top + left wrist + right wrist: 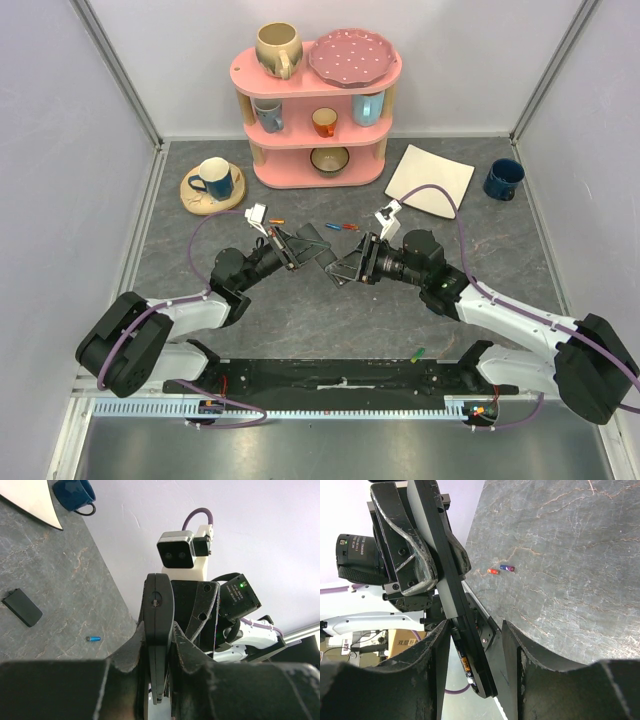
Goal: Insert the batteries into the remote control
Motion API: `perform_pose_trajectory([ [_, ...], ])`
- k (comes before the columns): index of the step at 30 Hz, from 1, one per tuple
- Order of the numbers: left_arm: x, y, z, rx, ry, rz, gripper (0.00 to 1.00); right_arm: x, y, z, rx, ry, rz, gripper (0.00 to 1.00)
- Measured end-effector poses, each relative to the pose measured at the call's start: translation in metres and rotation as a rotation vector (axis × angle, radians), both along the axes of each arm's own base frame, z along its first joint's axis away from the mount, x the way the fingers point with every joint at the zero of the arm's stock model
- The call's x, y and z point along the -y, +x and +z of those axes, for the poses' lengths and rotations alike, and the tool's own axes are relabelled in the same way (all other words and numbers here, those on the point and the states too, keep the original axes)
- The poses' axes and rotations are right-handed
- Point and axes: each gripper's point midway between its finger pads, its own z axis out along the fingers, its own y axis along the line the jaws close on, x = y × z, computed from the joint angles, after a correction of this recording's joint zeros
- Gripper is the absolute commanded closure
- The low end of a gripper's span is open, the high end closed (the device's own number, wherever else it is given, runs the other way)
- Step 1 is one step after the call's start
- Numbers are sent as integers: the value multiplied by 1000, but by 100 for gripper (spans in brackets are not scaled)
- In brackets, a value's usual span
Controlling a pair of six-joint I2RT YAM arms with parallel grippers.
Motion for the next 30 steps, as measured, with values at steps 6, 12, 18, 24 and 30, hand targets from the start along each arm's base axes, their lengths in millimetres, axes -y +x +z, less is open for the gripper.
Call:
perform_pose_trajectory([
  [6,0,0,0,0,0,0,98,0,0,-1,3,3,3,51],
  [12,0,0,0,0,0,0,98,-2,-1,0,5,8,12,45],
  [18,0,0,2,6,-4,0,98,-2,-2,-5,-9,-2,20,34],
  [24,0,0,4,13,-8,-1,98,-2,-2,-8,-24,-26,23,27],
  [30,-1,-1,11,44,-29,-1,98,-4,-2,-3,-21,-49,40,21],
])
